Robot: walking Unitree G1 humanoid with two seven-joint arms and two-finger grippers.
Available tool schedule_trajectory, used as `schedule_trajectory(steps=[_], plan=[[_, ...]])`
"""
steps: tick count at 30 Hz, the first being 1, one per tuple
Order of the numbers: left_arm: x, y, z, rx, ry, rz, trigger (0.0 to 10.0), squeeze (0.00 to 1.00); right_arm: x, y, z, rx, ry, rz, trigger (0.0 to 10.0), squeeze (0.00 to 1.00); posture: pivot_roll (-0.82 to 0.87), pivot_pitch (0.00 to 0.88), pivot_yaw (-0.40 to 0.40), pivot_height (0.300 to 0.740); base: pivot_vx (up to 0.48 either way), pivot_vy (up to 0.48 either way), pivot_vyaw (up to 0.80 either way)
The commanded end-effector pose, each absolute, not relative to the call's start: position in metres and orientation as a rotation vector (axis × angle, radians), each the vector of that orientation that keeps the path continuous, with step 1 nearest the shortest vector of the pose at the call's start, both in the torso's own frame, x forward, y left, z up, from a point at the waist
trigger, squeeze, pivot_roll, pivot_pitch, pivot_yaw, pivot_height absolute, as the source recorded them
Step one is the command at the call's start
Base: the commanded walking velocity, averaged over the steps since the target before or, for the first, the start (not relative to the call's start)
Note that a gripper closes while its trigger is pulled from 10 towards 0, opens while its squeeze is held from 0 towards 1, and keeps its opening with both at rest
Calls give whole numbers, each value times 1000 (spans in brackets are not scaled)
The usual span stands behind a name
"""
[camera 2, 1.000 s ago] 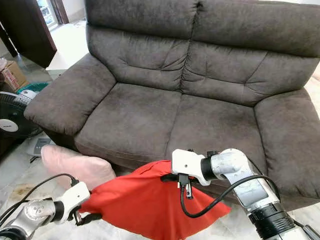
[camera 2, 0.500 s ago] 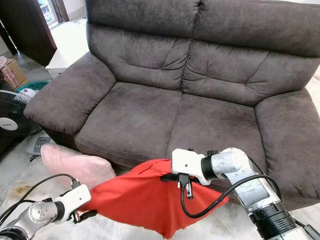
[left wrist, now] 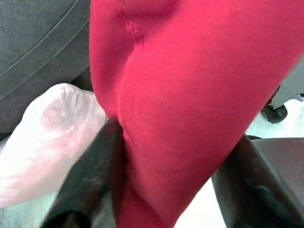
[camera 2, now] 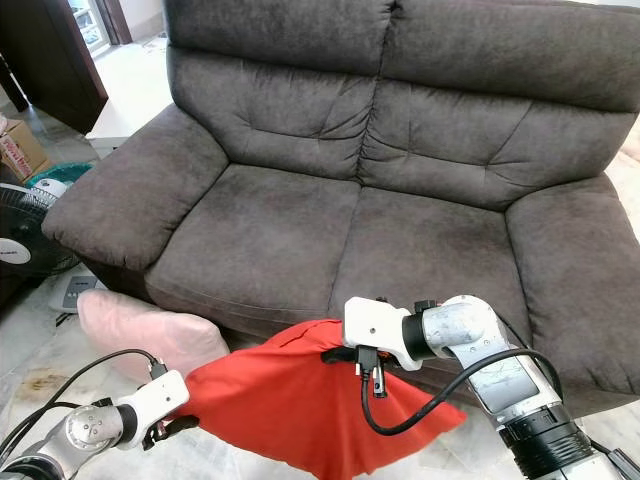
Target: Move the pillow to the sofa from floor
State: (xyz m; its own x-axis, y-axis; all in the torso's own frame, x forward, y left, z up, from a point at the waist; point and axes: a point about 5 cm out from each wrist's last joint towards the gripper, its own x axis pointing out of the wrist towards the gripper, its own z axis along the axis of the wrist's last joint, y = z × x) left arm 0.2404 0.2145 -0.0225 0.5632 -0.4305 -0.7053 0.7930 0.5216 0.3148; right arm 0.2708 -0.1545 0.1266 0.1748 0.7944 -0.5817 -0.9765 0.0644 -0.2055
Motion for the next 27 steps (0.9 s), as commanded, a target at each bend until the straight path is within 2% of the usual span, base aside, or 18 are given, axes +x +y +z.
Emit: schedule_trajectory(steps=[1,27], plan=[[242,213,-22,692,593,-791,0,0,271,-147,149,-639,230,1398,10000,0,114,49,-66,740,0,0,0],[242,212,-23,680,580,-738,0,0,271,-145,144,-616,238,1388,10000,0,122,41,-63,740,0,0,0]])
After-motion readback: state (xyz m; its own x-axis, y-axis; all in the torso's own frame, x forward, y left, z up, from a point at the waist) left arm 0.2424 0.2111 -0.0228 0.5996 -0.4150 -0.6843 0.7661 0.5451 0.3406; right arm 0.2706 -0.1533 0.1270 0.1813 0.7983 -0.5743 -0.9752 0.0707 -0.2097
